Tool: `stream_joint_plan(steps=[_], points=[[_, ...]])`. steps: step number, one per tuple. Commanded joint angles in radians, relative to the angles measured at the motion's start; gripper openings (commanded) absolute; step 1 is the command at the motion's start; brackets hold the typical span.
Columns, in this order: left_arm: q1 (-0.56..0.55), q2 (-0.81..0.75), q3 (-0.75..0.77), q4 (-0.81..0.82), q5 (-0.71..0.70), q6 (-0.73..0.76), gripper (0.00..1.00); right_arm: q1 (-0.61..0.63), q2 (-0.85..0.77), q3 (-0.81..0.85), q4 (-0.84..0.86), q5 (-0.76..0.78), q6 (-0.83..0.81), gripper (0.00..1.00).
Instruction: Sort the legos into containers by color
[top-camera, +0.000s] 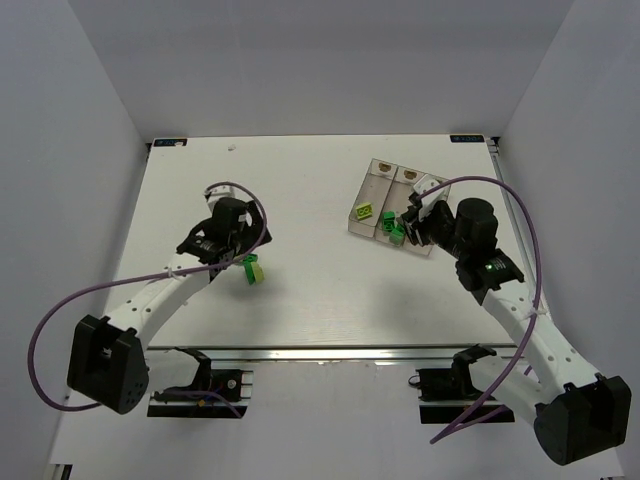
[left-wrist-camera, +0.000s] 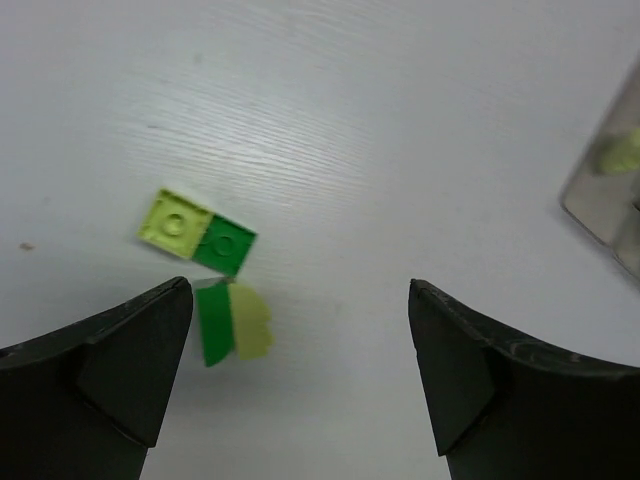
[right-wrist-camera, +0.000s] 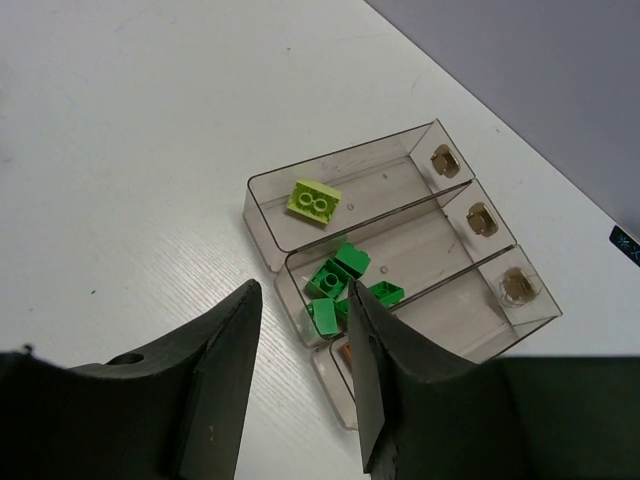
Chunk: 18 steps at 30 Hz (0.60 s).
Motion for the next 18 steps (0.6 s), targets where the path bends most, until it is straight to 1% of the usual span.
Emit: stream_joint_plan(steps=[1, 4, 6, 12, 18], points=[[0.073, 0.027, 0.016, -0.081, -0.104, -0.095, 0.98, -0.003, 0.005, 0.028, 0.007, -0.025, -0.015, 0.46], [0.105, 0.122, 0.048, -0.146, -0.159, -0.202, 0.98, -0.003, 0.005, 0.031, 0.007, -0.029, -0.015, 0.47], [0.122, 0.15, 0.059, -0.17, -0.157, -0.228, 0.98, -0.003, 0.002, 0.03, 0.007, -0.031, -0.015, 0.47], [0.129, 0.197, 0.067, -0.148, -0.132, -0.273, 0.98, -0.003, 0.004, 0.028, 0.007, -0.034, -0.017, 0.47], [0.142, 0.288, 0.134, -0.163, -0.147, -0.294, 0.98, -0.003, -0.001, 0.028, 0.007, -0.037, -0.021, 0.48]])
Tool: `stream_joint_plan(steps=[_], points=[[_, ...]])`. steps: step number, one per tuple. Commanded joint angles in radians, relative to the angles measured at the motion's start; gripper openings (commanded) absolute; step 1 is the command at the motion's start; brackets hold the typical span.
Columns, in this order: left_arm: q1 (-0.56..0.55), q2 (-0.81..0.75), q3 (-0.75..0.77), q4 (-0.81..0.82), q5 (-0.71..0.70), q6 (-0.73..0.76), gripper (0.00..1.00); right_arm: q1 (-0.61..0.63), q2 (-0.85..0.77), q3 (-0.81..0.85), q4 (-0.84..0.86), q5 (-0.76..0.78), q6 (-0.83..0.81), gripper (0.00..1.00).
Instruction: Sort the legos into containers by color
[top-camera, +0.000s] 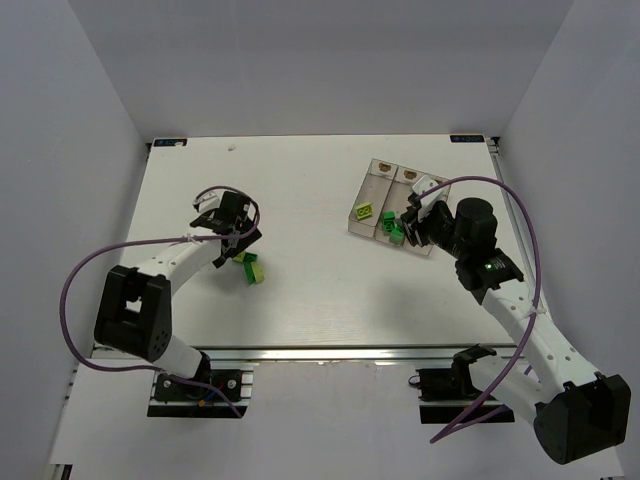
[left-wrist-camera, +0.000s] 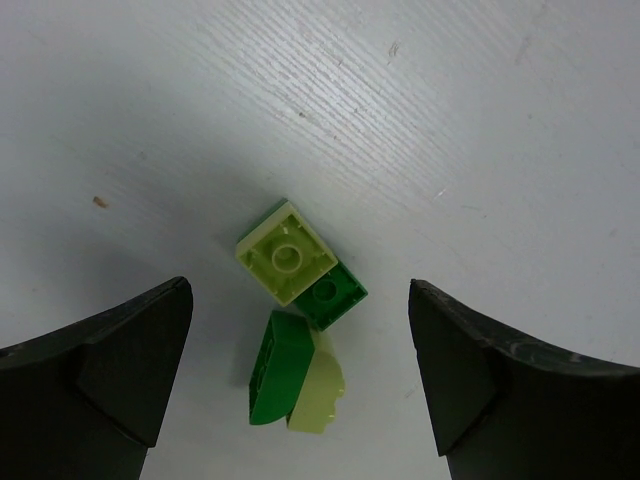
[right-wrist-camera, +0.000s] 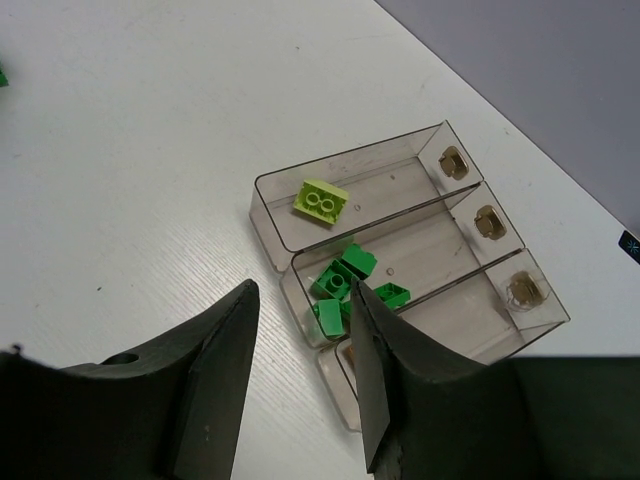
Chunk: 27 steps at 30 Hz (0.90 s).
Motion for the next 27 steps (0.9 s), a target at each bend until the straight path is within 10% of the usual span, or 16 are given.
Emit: stream_joint_plan(steps=[1, 27], points=[[0.011, 0.018, 0.056, -0.002, -0.042, -0.033, 0.98, -0.003, -0.012, 0.029, 0.01, -0.017, -0.017, 0.48], [0.03, 0.149, 0.078, 0.026, -0.041, 0.009, 0.82, -0.003, -0.021, 0.028, 0.01, -0.015, -0.02, 0.49]])
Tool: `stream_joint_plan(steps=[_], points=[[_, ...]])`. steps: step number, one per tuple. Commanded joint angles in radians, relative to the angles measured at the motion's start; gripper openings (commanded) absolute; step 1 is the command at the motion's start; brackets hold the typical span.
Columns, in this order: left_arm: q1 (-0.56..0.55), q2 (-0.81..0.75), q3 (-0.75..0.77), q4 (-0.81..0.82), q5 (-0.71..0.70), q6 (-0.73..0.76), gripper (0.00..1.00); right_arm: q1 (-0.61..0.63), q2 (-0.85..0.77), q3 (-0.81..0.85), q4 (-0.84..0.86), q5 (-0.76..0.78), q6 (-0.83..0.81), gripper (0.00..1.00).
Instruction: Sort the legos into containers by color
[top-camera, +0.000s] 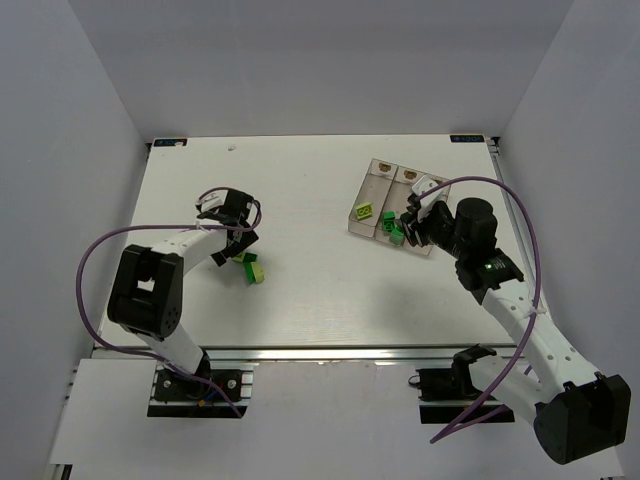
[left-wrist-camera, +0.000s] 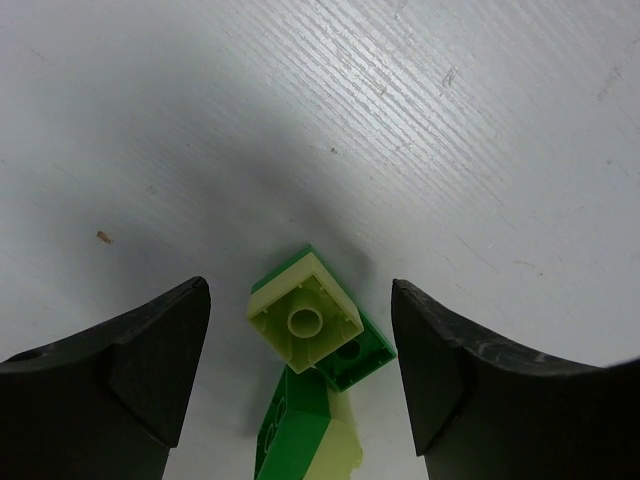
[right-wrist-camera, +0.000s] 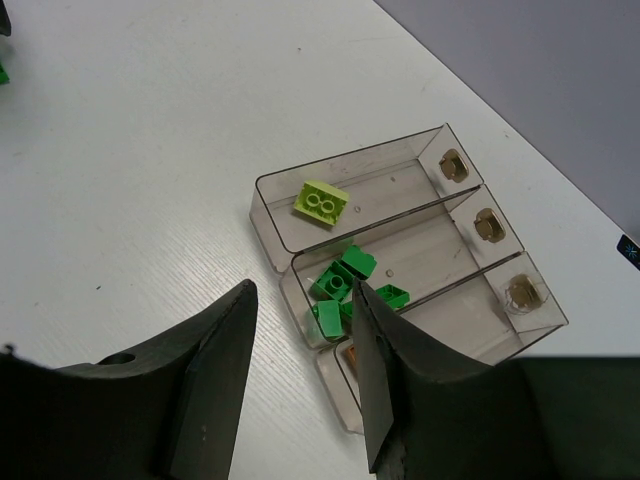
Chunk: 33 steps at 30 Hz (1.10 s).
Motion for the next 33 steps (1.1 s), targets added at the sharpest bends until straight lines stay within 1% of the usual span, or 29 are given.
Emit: stream_joint_plan(steps=[1, 11, 19, 22, 23, 29, 30, 32, 33], points=[[0.006, -0.009, 0.019, 0.024, 0.0, 0.01, 0.82, -0.003, -0.021, 0.026, 0.01, -0.009, -0.011, 0.49], [0.006, 0.008, 0.008, 0.035, 0.034, 0.022, 0.79, -0.003, -0.022, 0.026, 0.01, -0.01, -0.013, 0.49], [0.006, -0.016, -0.013, 0.046, 0.041, 0.03, 0.78, -0.003, -0.022, 0.026, 0.01, -0.009, -0.011, 0.49], [0.006, -0.013, -0.013, 0.05, 0.055, 0.033, 0.75, -0.003, -0.024, 0.026, 0.01, -0.007, -0.011, 0.49], [0.006, -0.013, -0.013, 0.052, 0.058, 0.034, 0.73, -0.003, -0.024, 0.025, 0.01, -0.007, -0.011, 0.49], [0.006, -0.018, -0.021, 0.058, 0.076, 0.036, 0.71, -0.003, -0.022, 0.026, 0.01, -0.007, -0.011, 0.49], [0.006, -0.022, -0.023, 0.064, 0.083, 0.039, 0.68, -0.003, -0.022, 0.025, 0.01, -0.007, -0.011, 0.49], [0.006, -0.029, -0.027, 0.067, 0.089, 0.039, 0.68, -0.003, -0.022, 0.026, 0.01, -0.007, -0.011, 0.49], [0.006, -0.03, -0.029, 0.072, 0.092, 0.04, 0.65, -0.003, -0.021, 0.026, 0.01, -0.007, -0.011, 0.49]])
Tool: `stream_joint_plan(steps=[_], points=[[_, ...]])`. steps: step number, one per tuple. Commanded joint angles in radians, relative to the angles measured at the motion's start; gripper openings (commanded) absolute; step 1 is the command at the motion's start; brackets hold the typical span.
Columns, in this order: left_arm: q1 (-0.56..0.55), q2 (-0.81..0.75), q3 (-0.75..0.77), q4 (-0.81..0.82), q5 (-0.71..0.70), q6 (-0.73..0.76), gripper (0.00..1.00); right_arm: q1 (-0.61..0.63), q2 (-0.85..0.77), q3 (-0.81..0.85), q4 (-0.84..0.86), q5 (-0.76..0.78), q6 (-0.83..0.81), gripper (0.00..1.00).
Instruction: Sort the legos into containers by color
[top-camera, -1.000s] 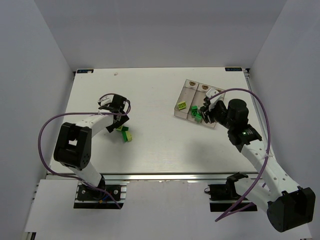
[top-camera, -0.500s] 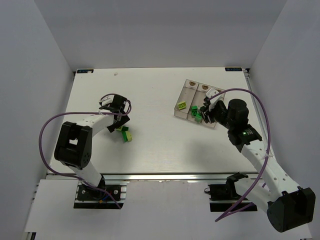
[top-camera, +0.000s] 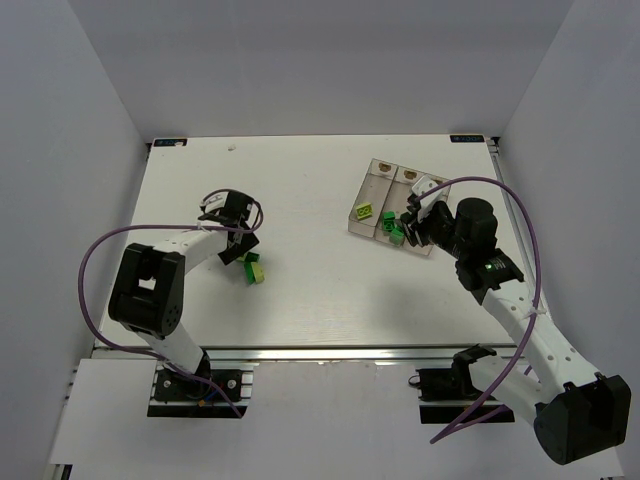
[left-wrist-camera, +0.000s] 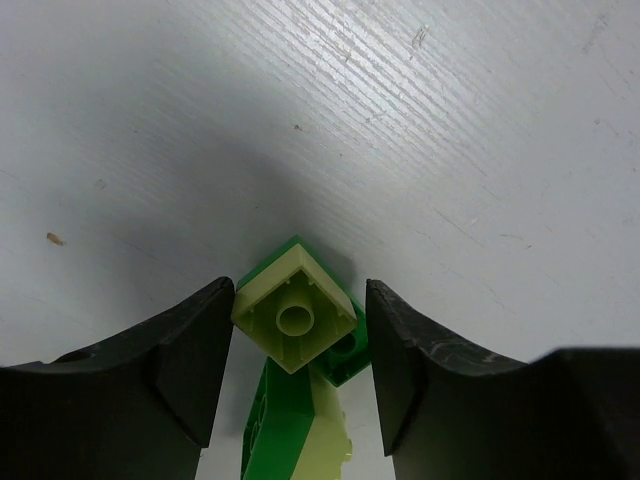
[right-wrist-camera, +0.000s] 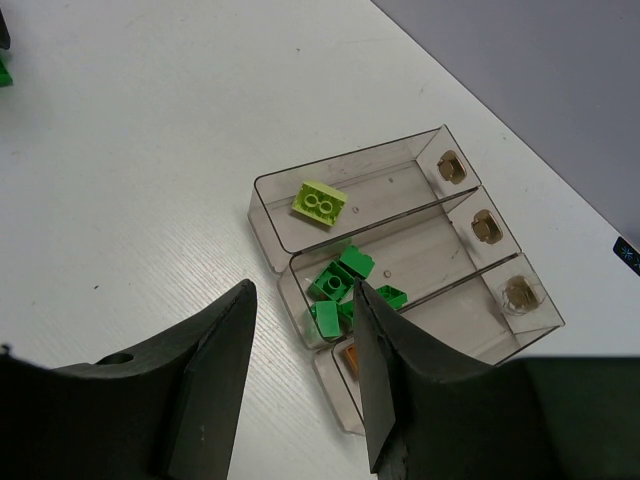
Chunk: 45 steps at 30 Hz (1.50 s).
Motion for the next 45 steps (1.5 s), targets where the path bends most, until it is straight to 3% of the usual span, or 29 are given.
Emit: stream_joint_plan(steps=[1, 10, 15, 22, 25, 28, 31, 32, 39, 45], points=[[0.006, -0.042, -0.009, 0.019, 0.016, 0.006, 0.65, -0.005, -0.019, 0.025, 0.01, -0.007, -0.004, 0.49], [0.004, -0.045, -0.009, 0.033, 0.045, 0.018, 0.54, -0.003, -0.019, 0.025, 0.01, -0.007, -0.004, 0.49], [0.006, -0.057, 0.0, 0.058, 0.097, 0.049, 0.34, -0.005, -0.017, 0.026, 0.01, -0.009, -0.004, 0.49], [0.006, -0.093, 0.008, 0.153, 0.327, 0.121, 0.12, -0.003, -0.013, 0.026, 0.01, -0.038, -0.002, 0.5], [0.006, -0.114, -0.006, 0.222, 0.512, 0.153, 0.06, -0.003, -0.01, 0.026, -0.017, -0.073, 0.002, 0.5], [0.004, -0.139, -0.02, 0.318, 0.626, 0.147, 0.03, -0.005, -0.008, 0.032, -0.028, -0.14, 0.007, 0.54], [-0.007, -0.154, -0.028, 0.418, 0.744, 0.127, 0.01, -0.005, 0.015, 0.044, -0.063, -0.253, 0.024, 0.74], [-0.022, -0.154, -0.015, 0.443, 0.757, 0.115, 0.01, -0.005, 0.027, 0.051, -0.088, -0.286, 0.042, 0.89], [-0.122, -0.097, 0.047, 0.55, 0.798, 0.074, 0.0, 0.002, 0.191, 0.091, -0.119, -0.507, 0.214, 0.89], [-0.18, -0.033, 0.066, 0.69, 0.867, 0.061, 0.0, 0.037, 0.135, 0.029, 0.033, -0.353, 0.384, 0.89]])
